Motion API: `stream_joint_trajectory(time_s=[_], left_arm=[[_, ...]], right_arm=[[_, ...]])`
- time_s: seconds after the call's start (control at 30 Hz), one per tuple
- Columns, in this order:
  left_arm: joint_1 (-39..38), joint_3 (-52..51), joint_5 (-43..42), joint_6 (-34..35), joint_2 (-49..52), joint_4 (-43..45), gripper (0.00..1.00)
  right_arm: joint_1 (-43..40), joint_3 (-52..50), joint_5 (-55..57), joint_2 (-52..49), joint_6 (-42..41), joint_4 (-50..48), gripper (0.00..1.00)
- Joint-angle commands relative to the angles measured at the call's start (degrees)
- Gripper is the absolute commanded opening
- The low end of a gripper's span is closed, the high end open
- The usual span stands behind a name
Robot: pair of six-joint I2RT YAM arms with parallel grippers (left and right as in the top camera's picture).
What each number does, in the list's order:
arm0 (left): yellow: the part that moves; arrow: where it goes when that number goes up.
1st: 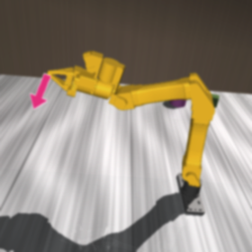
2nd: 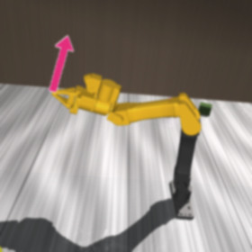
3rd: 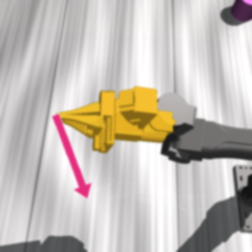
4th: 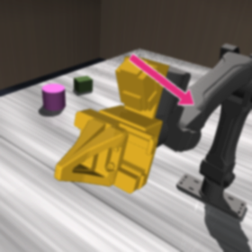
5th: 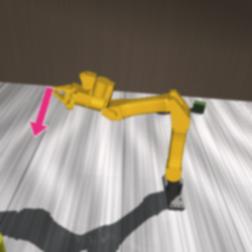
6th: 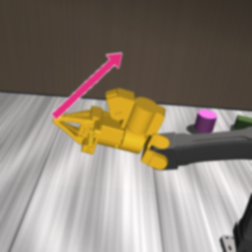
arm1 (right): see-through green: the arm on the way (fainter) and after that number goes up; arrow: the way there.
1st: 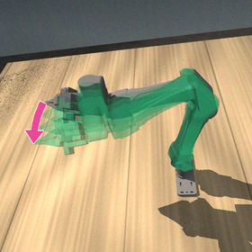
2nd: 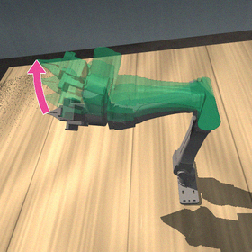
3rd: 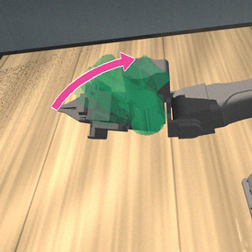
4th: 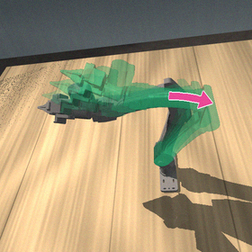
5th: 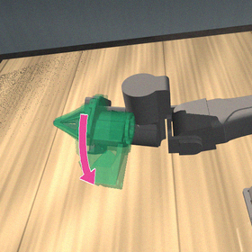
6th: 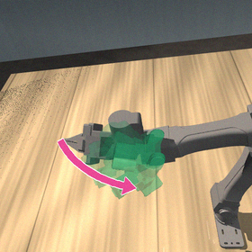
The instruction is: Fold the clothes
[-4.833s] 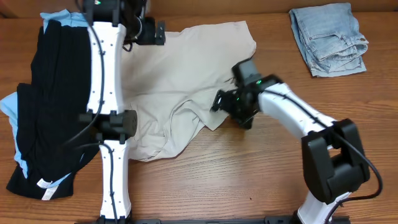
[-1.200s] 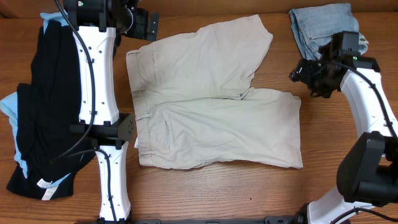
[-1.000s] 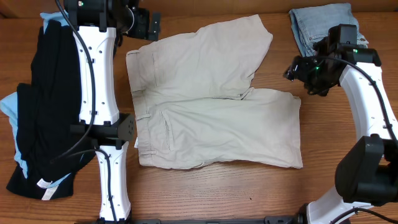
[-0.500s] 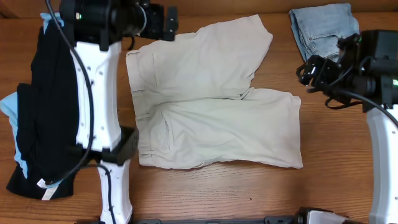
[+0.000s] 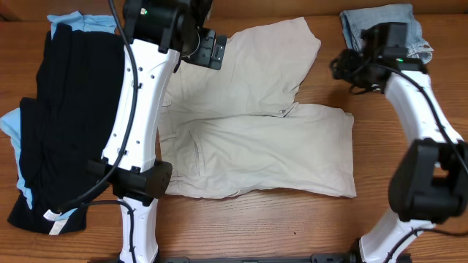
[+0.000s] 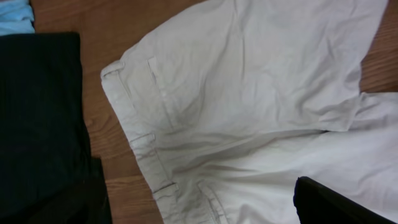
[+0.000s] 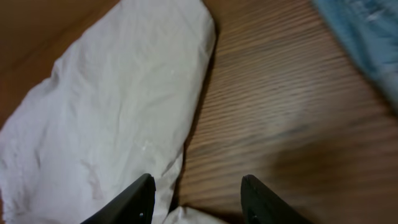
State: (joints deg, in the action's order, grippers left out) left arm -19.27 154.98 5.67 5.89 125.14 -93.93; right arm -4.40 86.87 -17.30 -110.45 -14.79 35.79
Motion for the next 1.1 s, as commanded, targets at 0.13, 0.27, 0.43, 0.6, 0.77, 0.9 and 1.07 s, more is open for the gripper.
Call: stream_joint_trajectory(time_s=[0.13, 0.27, 0.43, 0.6, 0.77, 0.9, 1.07], left_arm=[[0.11, -5.40, 1.81, 1.01, 0.20, 1.44, 1.00], [0.13, -6.01, 1.81, 0.98, 0.20, 1.40, 1.00], [0.13, -6.01, 1.84, 0.96, 0.20, 1.40, 1.00], [0.13, -6.01, 1.81, 0.96, 0.20, 1.40, 1.00], [0.13, -6.01, 1.81, 0.96, 0.20, 1.40, 1.00], [0.13, -6.01, 1.81, 0.96, 0.20, 1.40, 1.00], [0.13, -6.01, 1.81, 0.96, 0.20, 1.42, 1.00]], right_arm=[[8.55, -0.13, 3.26, -6.64, -0.20, -5.16, 0.49], [11.30, -0.13, 7.87, -9.42, -2.82, -5.68, 0.47], [12.13, -0.13, 9.44, -11.85, -4.92, -5.66, 0.39], [12.13, -0.28, 10.01, -13.27, -5.53, -5.18, 0.38], [12.17, -0.31, 9.99, -14.47, -6.43, -4.61, 0.36], [12.17, -0.31, 9.49, -14.99, -6.51, -4.61, 0.31], [12.35, -0.31, 8.24, -15.54, -7.08, -4.57, 0.12]])
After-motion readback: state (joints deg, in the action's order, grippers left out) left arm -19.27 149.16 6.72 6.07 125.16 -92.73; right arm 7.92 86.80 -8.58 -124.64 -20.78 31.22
